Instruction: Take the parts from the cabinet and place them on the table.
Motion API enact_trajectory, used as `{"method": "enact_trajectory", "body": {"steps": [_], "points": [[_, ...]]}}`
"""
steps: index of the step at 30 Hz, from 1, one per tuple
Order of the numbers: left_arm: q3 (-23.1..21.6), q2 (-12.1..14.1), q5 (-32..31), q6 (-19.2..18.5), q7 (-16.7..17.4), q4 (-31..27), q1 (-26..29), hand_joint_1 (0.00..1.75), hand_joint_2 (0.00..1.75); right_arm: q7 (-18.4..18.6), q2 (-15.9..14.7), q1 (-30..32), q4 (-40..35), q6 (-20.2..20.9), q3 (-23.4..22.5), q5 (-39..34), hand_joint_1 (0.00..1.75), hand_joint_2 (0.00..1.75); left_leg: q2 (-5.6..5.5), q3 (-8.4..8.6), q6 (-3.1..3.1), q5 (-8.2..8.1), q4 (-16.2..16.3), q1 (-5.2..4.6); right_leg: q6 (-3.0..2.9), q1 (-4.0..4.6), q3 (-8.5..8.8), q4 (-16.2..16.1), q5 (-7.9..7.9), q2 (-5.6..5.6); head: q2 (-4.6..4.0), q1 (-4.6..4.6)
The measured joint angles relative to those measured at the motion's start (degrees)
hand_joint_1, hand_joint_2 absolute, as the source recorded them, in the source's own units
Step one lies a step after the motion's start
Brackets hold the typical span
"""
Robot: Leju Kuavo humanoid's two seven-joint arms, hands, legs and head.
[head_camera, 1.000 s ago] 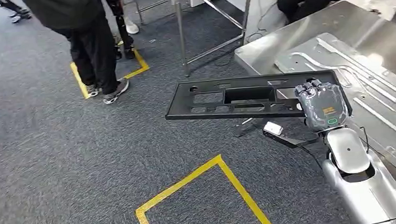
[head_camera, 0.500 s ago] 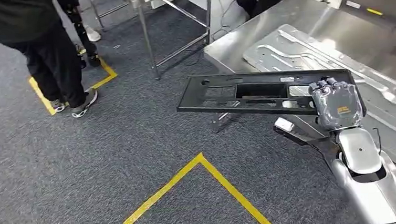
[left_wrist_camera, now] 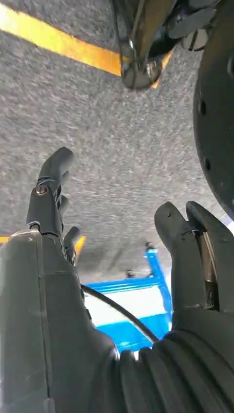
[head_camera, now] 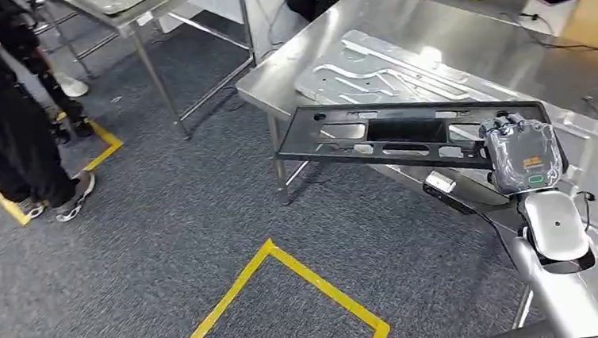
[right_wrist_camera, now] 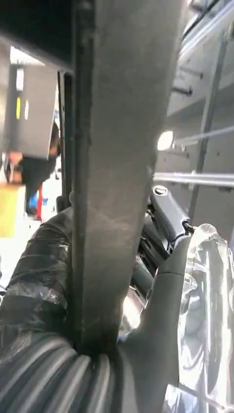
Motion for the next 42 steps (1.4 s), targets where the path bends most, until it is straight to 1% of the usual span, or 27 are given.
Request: {"method": "enact_trajectory", "body": {"steps": [1,2,5,6,12,13,14,15,17,18,19,20,23,24,25,26,28,29,30,31,32,34,35,36,37,38,42], "points": [[0.02,0.07,-0.02,-0.02,0.09,0.0,0.02,0.0,1.75,0.0,0.0,0.02,0.0,-0.04,-0.11,-0.02,1.75,1.75,-2.91,1.37,0.58,0.94,-3.97,0.02,0.08,-0.19,-0.1,0.06,-0.04,0.54,0.0,0.02],[0.02,0.11,-0.07,-0.09,0.13,0.0,0.04,0.0,1.75,-0.02,0.0,-0.18,0.0,-0.11,-0.15,-0.07,1.75,1.75,-3.52,1.99,0.63,0.64,-5.05,0.23,0.43,0.12,-0.42,0.35,-0.06,1.3,0.0,0.09],[0.02,0.11,-0.24,-0.37,0.26,0.0,-0.18,0.0,1.75,-0.22,-0.02,0.08,0.0,-0.2,-0.39,-0.2,1.75,1.75,-1.76,2.26,0.73,0.76,-5.14,-0.36,1.7,-0.7,-0.77,-0.15,0.49,3.19,0.0,0.0],[0.02,-0.01,-0.35,-0.44,0.28,0.0,-0.24,0.0,1.75,-0.24,-0.09,0.06,-0.02,-0.2,-0.42,-0.2,1.75,1.75,-1.28,2.51,1.09,1.07,-5.72,-0.02,2.08,-0.3,-0.82,-0.26,0.59,3.74,0.0,0.02],[0.02,-0.02,-0.37,-0.46,0.28,0.0,-0.25,0.0,1.75,-0.24,-0.15,0.04,-0.02,-0.2,-0.44,-0.2,1.75,1.75,-1.02,2.64,1.19,1.21,-6.03,0.2,2.2,-0.15,-0.8,-0.26,0.6,3.87,0.0,0.02],[0.02,-0.33,-0.44,-0.59,0.28,0.0,-0.34,0.0,1.75,-0.28,-0.26,0.37,0.0,-0.2,-0.46,-0.2,1.75,1.75,-0.32,2.88,1.44,1.5,-6.45,0.33,2.05,-0.51,-0.87,0.32,0.05,2.56,0.0,-0.04],[0.02,-0.2,-0.44,-0.59,0.33,0.0,-0.34,0.0,1.75,-0.28,-0.35,0.34,-0.09,-0.26,-0.52,-0.2,1.75,1.75,-0.04,3.09,1.68,1.58,-6.8,0.37,2.25,-0.08,-1.24,1.03,-0.58,0.64,0.0,0.17],[0.02,-0.22,-0.46,-0.61,0.31,0.0,-0.27,0.0,1.75,-0.33,-0.46,0.02,-0.07,-0.26,-0.59,-0.2,1.75,1.75,0.74,3.18,2.02,1.69,-7.0,0.32,2.48,-0.08,-3.3,5.29,-3.29,-2.65,0.0,0.35],[0.02,-0.22,-0.48,-0.7,0.33,0.0,-0.22,0.0,1.75,-0.31,-0.46,-0.01,-0.07,-0.26,-0.59,-0.24,1.75,1.75,1.9,3.19,2.05,1.57,-6.99,0.27,2.91,-0.44,-6.73,12.33,-6.41,-4.21,0.0,0.35],[0.02,-0.44,-0.68,-1.18,0.63,0.0,-0.18,0.0,1.75,-0.85,-0.37,0.2,0.0,-0.46,-0.59,-0.96,1.75,1.75,4.62,3.61,1.16,0.68,-6.45,0.52,4.01,-1.67,-2.61,4.46,-0.06,-5.74,0.0,0.39],[0.02,-0.44,-0.7,-1.23,0.68,0.0,-0.31,0.0,1.75,-0.94,-0.31,0.18,0.0,-0.52,-0.59,-1.31,1.75,1.75,5.14,3.63,0.65,0.35,-6.12,0.47,4.09,-1.73,-0.45,-0.07,0.68,-6.52,0.0,0.39],[0.02,-0.44,-0.79,-1.23,0.77,0.0,-0.42,0.0,1.75,-1.05,-0.15,0.11,0.02,-0.57,-0.59,-1.53,1.75,1.75,5.44,3.15,0.23,0.09,-5.94,0.13,3.83,-1.03,-0.1,-0.2,0.02,-6.65,0.0,0.42],[0.02,-0.44,-1.03,-1.25,0.9,0.0,-0.7,0.0,1.75,-1.22,0.11,0.18,0.22,-0.48,-0.61,-2.43,1.75,1.75,5.96,3.77,-0.56,0.17,-6.21,0.11,2.88,-0.81,-0.38,-0.1,-0.07,-5.84,0.0,0.28],[0.02,-0.44,-1.07,-1.25,0.92,0.0,-0.79,0.0,1.75,-1.25,0.18,0.11,0.22,-0.31,-0.61,-2.82,1.75,1.75,6.02,3.88,-1.0,-0.02,-6.14,0.22,2.31,-1.09,-0.24,-0.4,0.05,-5.72,0.0,0.28],[0.02,-0.44,-1.11,-1.29,1.01,0.0,-0.81,0.0,1.75,-1.25,0.33,0.08,0.2,-0.28,-0.61,-3.23,1.75,1.75,4.49,3.55,-1.33,-0.88,-5.19,0.49,1.94,-1.29,0.02,-0.63,0.13,-5.68,0.0,0.28],[0.02,-0.44,-1.14,-1.42,1.05,0.0,-0.65,0.0,1.75,-1.25,0.39,-0.15,0.22,-0.22,-0.61,-3.43,1.75,1.75,3.1,2.39,-1.35,-2.59,-2.73,0.49,1.41,-1.3,0.05,-0.64,0.08,-5.69,0.0,0.26],[0.02,-0.44,-1.18,-1.57,1.05,0.0,-0.45,0.0,1.75,-1.25,0.94,-0.3,0.22,-0.2,-0.59,-3.67,1.75,1.75,1.85,-2.08,-1.49,-6.97,6.37,0.52,0.91,-1.05,0.03,-0.62,-0.03,-5.55,0.0,0.26],[0.02,-0.44,-1.2,-1.6,1.05,0.0,-0.33,0.0,1.75,-1.27,1.18,-0.26,0.22,-0.2,-0.59,-3.8,1.75,1.75,1.71,-4.31,-1.51,-8.33,10.68,0.52,0.78,-0.87,0.03,-0.56,-0.08,-5.36,0.0,0.26],[0.02,-0.46,-1.2,-1.71,1.05,0.0,-0.21,0.0,1.75,-1.31,1.38,-0.25,0.26,-0.17,-0.61,-3.87,1.75,1.75,1.72,-5.49,-1.48,-8.19,12.56,0.52,0.72,-0.7,0.05,-0.48,-0.13,-5.06,0.0,0.26],[0.02,-0.46,-1.2,-1.71,1.07,0.0,-0.12,0.0,1.75,-1.4,1.49,-0.25,0.33,-0.17,-0.59,-3.89,1.75,1.75,1.72,-5.17,-1.29,-6.57,11.31,0.52,0.71,-0.58,0.11,-0.44,-0.15,-4.83,0.0,0.26],[0.02,-0.44,-1.2,-1.71,1.07,0.0,-0.11,0.0,1.75,-1.42,1.53,-0.25,0.33,-0.17,-0.59,-3.89,1.75,1.75,1.71,-3.75,-1.05,-4.13,7.82,0.52,0.72,-0.52,0.18,-0.37,-0.21,-4.57,0.0,0.26],[0.02,-0.42,-1.2,-1.68,1.07,0.0,-0.13,0.0,1.75,-1.42,1.7,-0.32,0.33,-0.17,-0.59,-3.96,1.75,1.75,1.31,0.85,-0.24,1.1,-2.3,0.41,0.94,-0.44,0.34,-0.16,-0.37,-4.14,0.0,0.26],[0.02,-0.35,-1.2,-1.68,1.07,0.0,-0.16,0.0,1.75,-1.4,1.79,-0.34,0.33,-0.17,-0.59,-3.98,1.75,1.75,0.63,1.75,0.1,0.57,-4.48,0.11,1.17,-0.22,0.22,0.0,-0.47,-3.97,0.0,0.26],[0.0,-0.35,-1.22,-1.68,1.07,0.0,-0.21,0.0,1.75,-1.4,1.79,-0.42,0.33,-0.17,-0.59,-3.98,1.75,1.75,0.86,1.98,0.01,0.76,-5.13,0.2,1.41,-0.11,0.01,0.18,-0.47,-3.79,0.0,0.31],[0.0,-0.44,-1.22,-1.68,1.05,0.0,-0.23,0.0,1.75,-1.42,1.81,-0.48,0.33,-0.17,-0.61,-4.0,1.75,1.75,0.88,1.98,-0.66,1.1,-5.44,0.33,1.21,0.01,-0.12,0.35,-0.64,-3.85,0.0,0.33],[0.02,-0.52,-1.27,-1.68,1.05,0.0,-0.29,0.0,1.75,-1.57,1.84,-0.41,0.33,-0.17,-0.59,-4.0,1.75,1.75,0.91,2.0,-0.6,1.08,-5.39,0.14,0.99,-0.16,-0.11,0.21,-0.48,-3.77,0.0,0.28],[0.02,-0.5,-1.27,-1.58,1.05,0.0,-0.18,0.0,1.75,-1.81,1.86,-0.45,0.42,-0.2,-0.61,-4.13,1.75,1.75,0.81,1.85,-0.17,1.16,-5.37,-0.12,1.43,-0.37,0.05,-0.25,-0.2,-3.89,0.0,0.33]]}}
